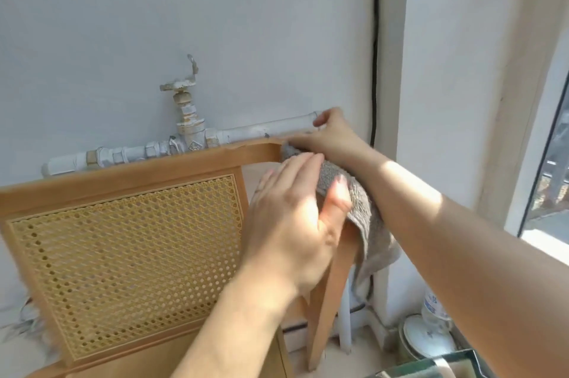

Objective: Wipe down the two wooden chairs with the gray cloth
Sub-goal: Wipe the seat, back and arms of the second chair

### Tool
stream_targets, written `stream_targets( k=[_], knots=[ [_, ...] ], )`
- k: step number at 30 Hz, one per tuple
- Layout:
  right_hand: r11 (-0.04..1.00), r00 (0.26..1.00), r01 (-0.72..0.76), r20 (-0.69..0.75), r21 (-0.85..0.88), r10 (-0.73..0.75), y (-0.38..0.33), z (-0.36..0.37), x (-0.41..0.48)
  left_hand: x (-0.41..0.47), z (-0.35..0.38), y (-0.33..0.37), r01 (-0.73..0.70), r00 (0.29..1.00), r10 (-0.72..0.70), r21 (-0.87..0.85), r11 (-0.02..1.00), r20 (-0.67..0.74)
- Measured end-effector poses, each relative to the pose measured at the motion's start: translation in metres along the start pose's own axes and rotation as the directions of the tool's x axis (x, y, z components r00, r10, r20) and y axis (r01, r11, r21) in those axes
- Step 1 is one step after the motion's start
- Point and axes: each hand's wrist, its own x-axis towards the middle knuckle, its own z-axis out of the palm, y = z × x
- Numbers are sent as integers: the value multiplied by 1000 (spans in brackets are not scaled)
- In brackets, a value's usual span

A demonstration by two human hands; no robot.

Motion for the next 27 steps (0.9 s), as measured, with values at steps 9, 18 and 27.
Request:
stream_targets(
  k=[9,18,27],
  knots=[
    [916,970,178,219,-360,-103,-14,-26,-72,10,-5,-25,-26,994,43,-169,985,101],
    [638,945,241,326,-731,17,-45,6,-20,81,-1,-71,-1,959,-36,131,991,280],
    [384,978,190,210,-904,11,-29,3,-98,31,-23,-46,-231,953,248,-111,967,176]
  ],
)
